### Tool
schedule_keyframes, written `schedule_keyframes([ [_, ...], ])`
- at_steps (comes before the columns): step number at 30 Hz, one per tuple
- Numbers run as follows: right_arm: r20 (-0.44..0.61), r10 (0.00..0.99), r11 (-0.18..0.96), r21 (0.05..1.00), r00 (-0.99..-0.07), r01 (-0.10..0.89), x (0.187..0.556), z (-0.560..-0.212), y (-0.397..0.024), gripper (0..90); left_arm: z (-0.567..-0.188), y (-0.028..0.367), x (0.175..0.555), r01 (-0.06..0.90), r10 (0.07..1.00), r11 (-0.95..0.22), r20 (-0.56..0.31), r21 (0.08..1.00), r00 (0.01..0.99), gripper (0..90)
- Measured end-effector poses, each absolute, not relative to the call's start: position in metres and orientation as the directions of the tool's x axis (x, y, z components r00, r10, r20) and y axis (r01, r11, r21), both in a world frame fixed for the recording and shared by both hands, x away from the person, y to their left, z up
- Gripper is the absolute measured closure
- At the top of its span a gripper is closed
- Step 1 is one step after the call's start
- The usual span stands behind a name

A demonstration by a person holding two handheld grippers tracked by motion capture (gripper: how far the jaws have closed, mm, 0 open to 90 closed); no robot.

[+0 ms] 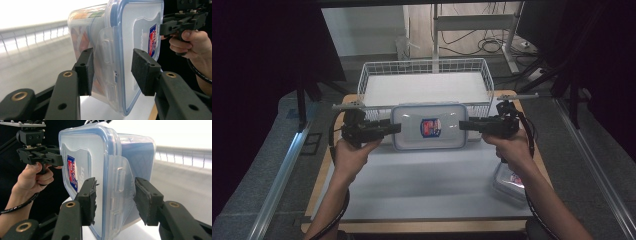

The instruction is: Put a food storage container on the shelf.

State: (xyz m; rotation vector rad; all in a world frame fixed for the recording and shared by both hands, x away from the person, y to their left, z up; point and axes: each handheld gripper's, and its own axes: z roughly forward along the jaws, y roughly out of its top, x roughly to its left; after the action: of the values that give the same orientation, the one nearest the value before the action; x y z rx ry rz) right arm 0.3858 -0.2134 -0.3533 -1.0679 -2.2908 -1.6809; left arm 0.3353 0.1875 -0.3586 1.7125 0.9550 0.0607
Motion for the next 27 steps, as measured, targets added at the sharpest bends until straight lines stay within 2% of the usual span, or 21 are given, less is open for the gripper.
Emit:
schedule_keyframes([
  [11,0.468,0.476,0.091,0.816,-0.745,0.570,0.420,-0.321,-0.207,53.5,-0.324,0.194,0.373,0.526,0.623,-0.026,-0.398,0.850,0.674,53.8],
  [27,0.492,0.515,0.040,0.804,-0.702,0.593,0.467,-0.301,-0.200,53.1,-0.313,0.199,0.425,0.554,0.623,0.027,-0.448,0.832,0.642,53.0],
])
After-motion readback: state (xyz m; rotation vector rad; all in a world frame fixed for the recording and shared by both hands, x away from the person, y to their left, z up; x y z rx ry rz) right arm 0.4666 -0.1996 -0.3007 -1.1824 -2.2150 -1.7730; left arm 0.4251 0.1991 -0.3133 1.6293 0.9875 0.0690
